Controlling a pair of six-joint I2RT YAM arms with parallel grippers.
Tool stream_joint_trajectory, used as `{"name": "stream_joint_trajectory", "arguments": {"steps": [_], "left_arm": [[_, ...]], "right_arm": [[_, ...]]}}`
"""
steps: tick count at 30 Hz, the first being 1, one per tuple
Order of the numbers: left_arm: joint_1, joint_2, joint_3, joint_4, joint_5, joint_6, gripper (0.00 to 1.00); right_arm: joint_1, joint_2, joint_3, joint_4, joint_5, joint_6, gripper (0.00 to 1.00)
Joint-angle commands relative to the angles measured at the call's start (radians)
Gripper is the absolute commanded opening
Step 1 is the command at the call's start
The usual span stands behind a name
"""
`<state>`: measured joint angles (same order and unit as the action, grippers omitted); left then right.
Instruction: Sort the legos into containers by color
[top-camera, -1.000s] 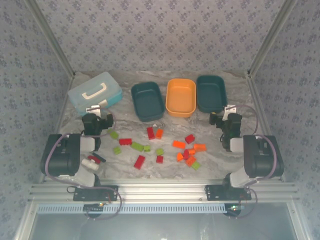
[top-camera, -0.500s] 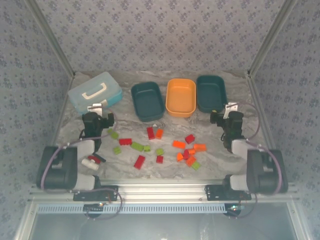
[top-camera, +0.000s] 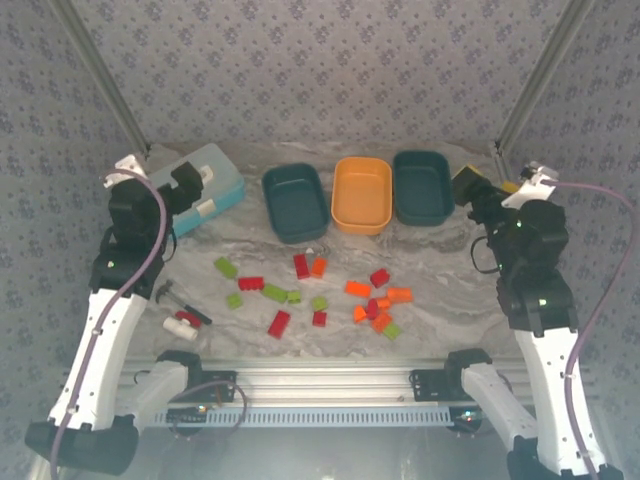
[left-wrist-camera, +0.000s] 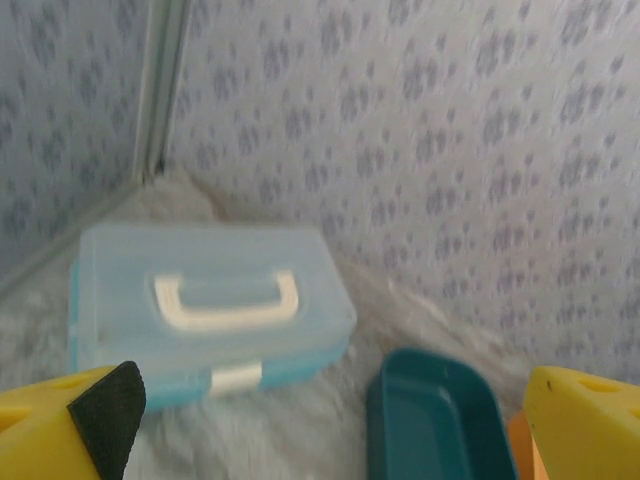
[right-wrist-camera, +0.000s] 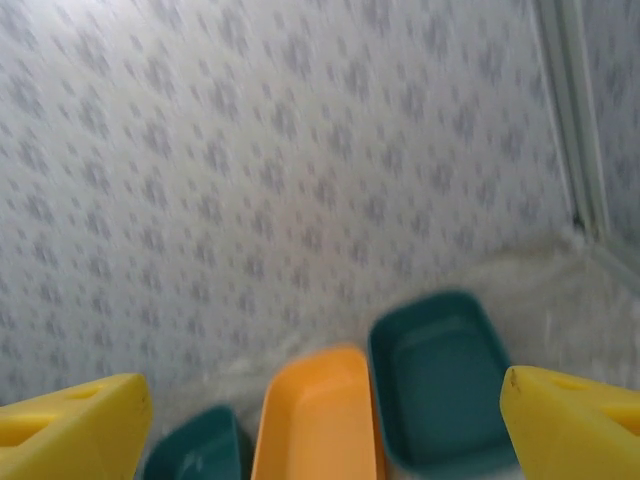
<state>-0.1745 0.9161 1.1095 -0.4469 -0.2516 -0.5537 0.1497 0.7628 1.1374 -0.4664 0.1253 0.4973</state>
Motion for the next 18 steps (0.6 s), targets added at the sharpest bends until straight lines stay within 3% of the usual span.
{"name": "stream_joint_trajectory", "arguments": {"steps": [1, 5, 11, 15, 18], "left_arm": [[-0.015, 0.024, 0.058, -0.312, 0.19, -0.079, 0.99], [-0.059, 0.018, 0.082, -0.479, 0.182, -0.063, 0.99], [-0.074, -0.008, 0.032, -0.583, 0.123, -0.104, 0.99], [-0.073, 0.039, -0.047, -0.609, 0.095, -0.221, 0.95], [-0.063, 0.096, -0.149, -0.521, 0.149, -0.318, 0.88]], "right_arm": [[0.082, 0.049, 0.045, -0.376, 0.019, 0.08, 0.92], [0.271, 0.113, 0.128, -0.587, 0.182, 0.142, 0.9], [0.539, 0.167, 0.112, -0.641, 0.34, 0.27, 0.89], [0.642, 0.195, 0.074, -0.532, 0.305, 0.246, 0.9], [0.714, 0.189, -0.02, -0.316, 0.136, 0.141, 0.91]]}}
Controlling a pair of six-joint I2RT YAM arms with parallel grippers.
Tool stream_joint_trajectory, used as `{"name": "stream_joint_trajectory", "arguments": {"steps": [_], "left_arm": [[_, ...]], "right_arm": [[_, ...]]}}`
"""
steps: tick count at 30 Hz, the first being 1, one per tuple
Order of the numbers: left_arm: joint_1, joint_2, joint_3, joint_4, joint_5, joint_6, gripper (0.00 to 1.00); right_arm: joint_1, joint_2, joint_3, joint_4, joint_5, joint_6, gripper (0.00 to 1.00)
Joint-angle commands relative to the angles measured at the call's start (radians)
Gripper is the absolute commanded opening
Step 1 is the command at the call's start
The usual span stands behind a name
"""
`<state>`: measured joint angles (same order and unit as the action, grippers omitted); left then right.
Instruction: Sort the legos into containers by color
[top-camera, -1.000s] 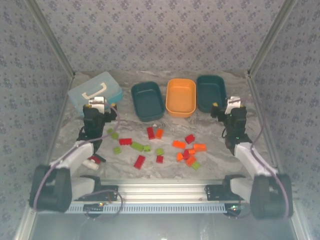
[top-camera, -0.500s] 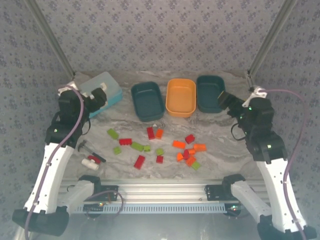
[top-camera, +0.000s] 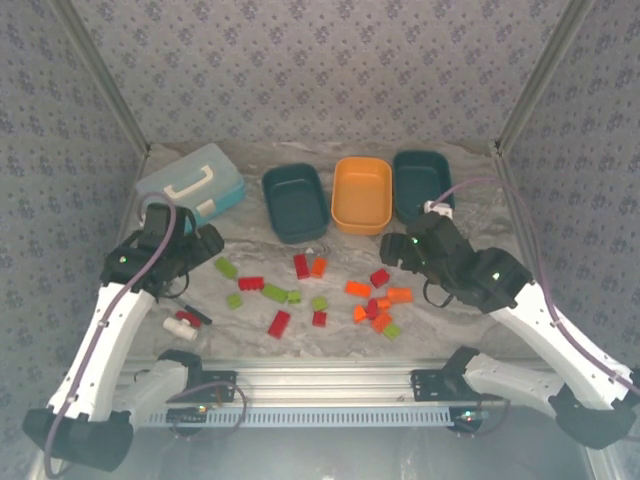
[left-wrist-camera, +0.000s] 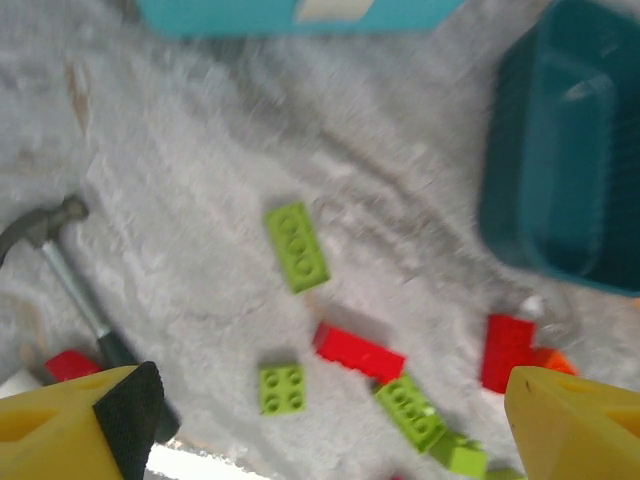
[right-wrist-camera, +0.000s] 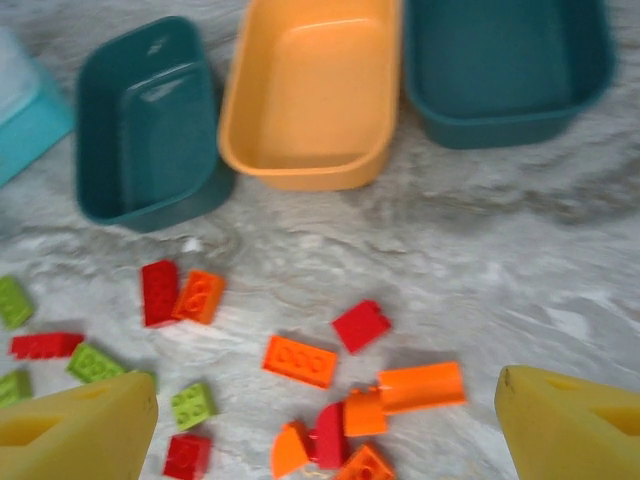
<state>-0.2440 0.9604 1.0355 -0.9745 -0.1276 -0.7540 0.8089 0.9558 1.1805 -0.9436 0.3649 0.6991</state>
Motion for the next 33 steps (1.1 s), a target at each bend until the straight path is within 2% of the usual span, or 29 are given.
{"name": "stream_joint_trajectory", "arguments": {"steps": [1, 4, 5, 8, 14, 20, 28, 33], "left_arm": [[0.011, 0.083, -0.101, 0.04, 0.052, -0.152, 0.87], [0.012, 0.182, -0.138, 0.119, 0.069, -0.229, 0.84], [0.012, 0.216, -0.147, 0.147, 0.069, -0.246, 0.82], [0.014, 0.307, -0.16, 0.222, 0.053, -0.28, 0.81], [0.029, 0.518, -0.082, 0.234, -0.005, -0.303, 0.81], [0.029, 0.658, -0.008, 0.238, -0.049, -0.309, 0.76], [0.002, 0.701, 0.037, 0.245, -0.064, -0.312, 0.78], [-0.001, 0.74, 0.031, 0.255, -0.051, -0.326, 0.74]], "right_arm": [[0.083, -0.011, -0.098, 0.25, -0.168, -0.129, 0.91], [0.168, 0.004, -0.16, 0.427, -0.299, -0.216, 0.93], [0.195, 0.023, -0.164, 0.452, -0.306, -0.232, 0.93], [0.266, 0.078, -0.152, 0.463, -0.249, -0.252, 0.93], [0.362, 0.132, -0.15, 0.517, -0.208, -0.254, 0.93], [0.394, 0.143, -0.151, 0.519, -0.18, -0.262, 0.92], [0.389, 0.132, -0.173, 0.518, -0.161, -0.265, 0.92], [0.381, 0.139, -0.179, 0.523, -0.168, -0.256, 0.92]]}}
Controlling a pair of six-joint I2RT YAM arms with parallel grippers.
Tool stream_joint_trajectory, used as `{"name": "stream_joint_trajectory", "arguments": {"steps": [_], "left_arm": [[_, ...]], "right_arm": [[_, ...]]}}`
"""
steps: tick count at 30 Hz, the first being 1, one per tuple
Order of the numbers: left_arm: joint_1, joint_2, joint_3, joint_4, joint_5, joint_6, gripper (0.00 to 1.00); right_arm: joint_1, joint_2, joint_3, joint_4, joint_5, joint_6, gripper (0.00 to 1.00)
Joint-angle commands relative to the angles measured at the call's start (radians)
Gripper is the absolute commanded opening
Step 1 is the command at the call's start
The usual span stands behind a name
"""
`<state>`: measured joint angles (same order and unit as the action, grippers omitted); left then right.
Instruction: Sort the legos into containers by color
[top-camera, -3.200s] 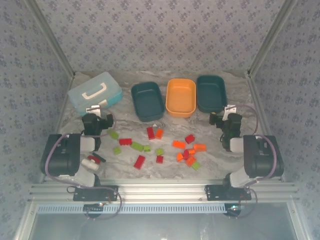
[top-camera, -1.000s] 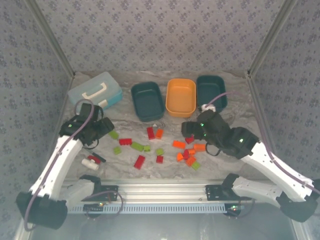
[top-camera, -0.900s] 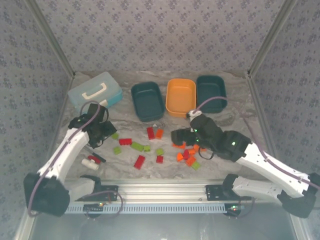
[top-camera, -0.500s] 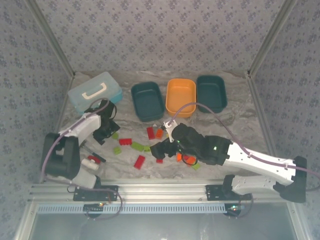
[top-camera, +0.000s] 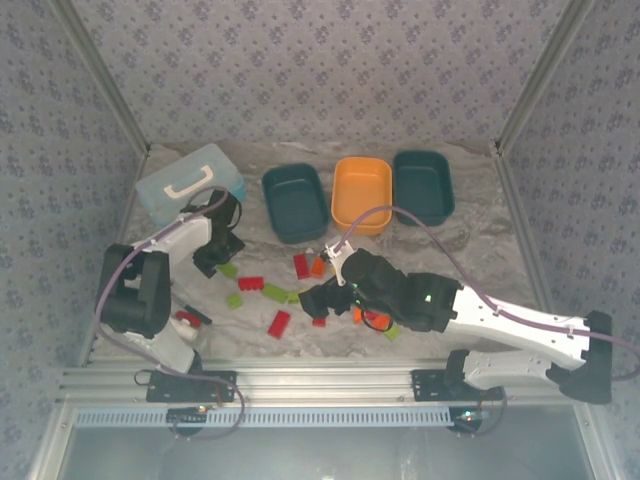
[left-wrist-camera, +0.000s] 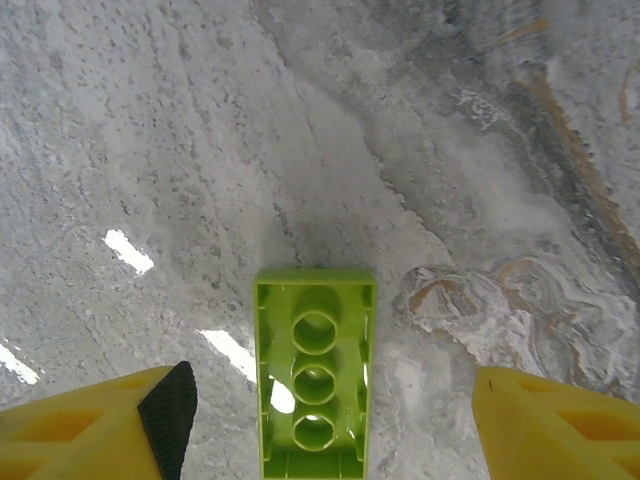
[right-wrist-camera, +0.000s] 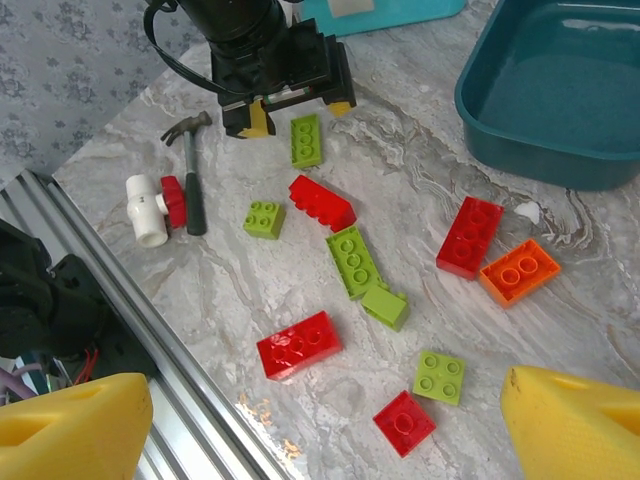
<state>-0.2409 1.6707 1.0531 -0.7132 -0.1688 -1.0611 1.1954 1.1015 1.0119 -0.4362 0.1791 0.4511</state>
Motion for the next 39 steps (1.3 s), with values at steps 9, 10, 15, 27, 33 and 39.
{"name": "stream_joint_trajectory", "arguments": {"steps": [9, 10, 15, 27, 33, 39], "left_arm": [[-0.01, 0.037, -0.023, 0.025, -0.015, -0.019, 0.65], [-0.011, 0.037, -0.032, 0.029, -0.014, -0.021, 0.63], [-0.015, 0.032, -0.066, 0.07, -0.008, -0.024, 0.62], [-0.024, 0.009, -0.102, 0.127, -0.006, -0.002, 0.39], [-0.044, -0.055, -0.101, 0.112, -0.052, 0.01, 0.33], [-0.092, -0.117, -0.043, 0.058, -0.088, 0.043, 0.31]], "right_arm": [[-0.02, -0.005, -0.009, 0.011, 0.018, 0.003, 0.93], [-0.023, -0.005, -0.01, 0.013, 0.013, 0.006, 0.93], [-0.037, -0.004, -0.019, 0.042, -0.031, 0.013, 0.92], [-0.076, -0.032, -0.114, 0.177, -0.096, 0.06, 0.92], [-0.094, -0.044, -0.126, 0.186, -0.104, 0.071, 0.92], [-0.111, -0.057, -0.133, 0.189, -0.078, 0.081, 0.92]]}}
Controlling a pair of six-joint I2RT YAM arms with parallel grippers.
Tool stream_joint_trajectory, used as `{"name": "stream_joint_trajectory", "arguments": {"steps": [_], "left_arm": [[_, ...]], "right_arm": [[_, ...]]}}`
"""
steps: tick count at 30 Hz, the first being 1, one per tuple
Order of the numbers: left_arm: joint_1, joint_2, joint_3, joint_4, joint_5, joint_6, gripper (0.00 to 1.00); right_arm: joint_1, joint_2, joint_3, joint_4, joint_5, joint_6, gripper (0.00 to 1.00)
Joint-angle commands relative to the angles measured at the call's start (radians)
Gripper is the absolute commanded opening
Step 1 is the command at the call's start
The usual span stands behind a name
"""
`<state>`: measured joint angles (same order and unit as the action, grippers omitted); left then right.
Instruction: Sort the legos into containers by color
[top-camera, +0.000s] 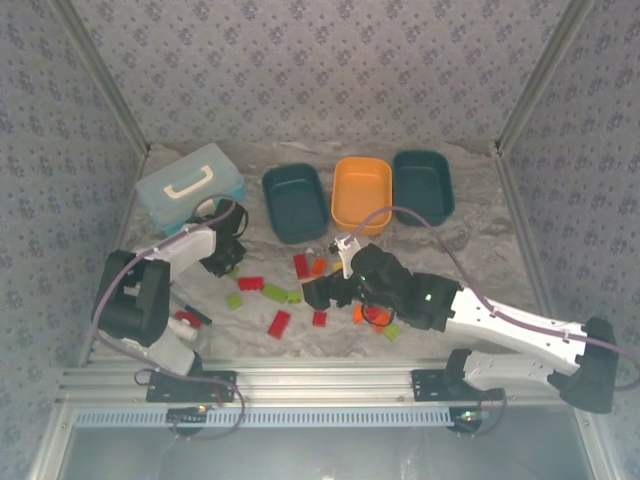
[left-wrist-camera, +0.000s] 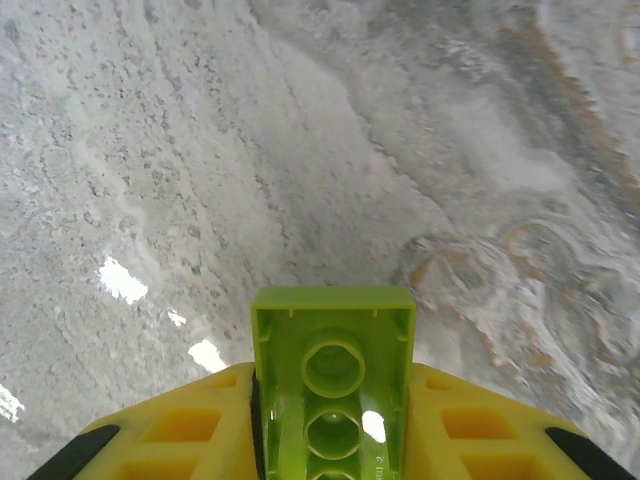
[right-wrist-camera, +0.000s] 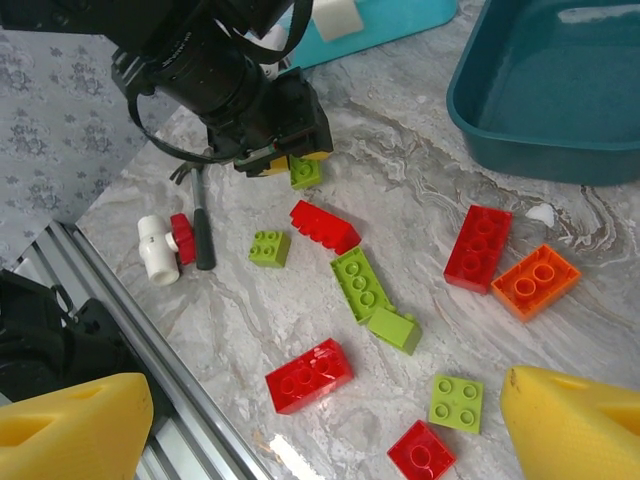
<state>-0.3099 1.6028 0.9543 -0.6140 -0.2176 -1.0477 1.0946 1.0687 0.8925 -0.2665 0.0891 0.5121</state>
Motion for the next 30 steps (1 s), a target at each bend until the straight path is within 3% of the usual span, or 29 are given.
{"name": "stream_joint_trajectory", "arguments": {"steps": [1, 7, 14, 21, 30], "left_arm": [[-0.034, -0.059, 0.071, -0.047, -0.039, 0.042, 0.32], [-0.127, -0.019, 0.282, -0.097, -0.035, 0.151, 0.32], [-0.211, 0.194, 0.595, -0.109, -0.016, 0.296, 0.32], [-0.226, 0.475, 0.89, -0.234, -0.008, 0.364, 0.31], [-0.231, 0.696, 1.124, -0.403, -0.024, 0.374, 0.32]], "right_arm": [[-0.016, -0.028, -0.013, 0.015, 0.025, 0.023, 0.92], [-0.091, -0.046, -0.018, -0.029, 0.118, 0.087, 0.92], [-0.167, -0.045, 0.001, -0.146, 0.201, 0.195, 0.92], [-0.212, -0.072, -0.014, -0.218, 0.233, 0.252, 0.92], [-0.237, -0.108, -0.026, -0.264, 0.243, 0.265, 0.92]]}}
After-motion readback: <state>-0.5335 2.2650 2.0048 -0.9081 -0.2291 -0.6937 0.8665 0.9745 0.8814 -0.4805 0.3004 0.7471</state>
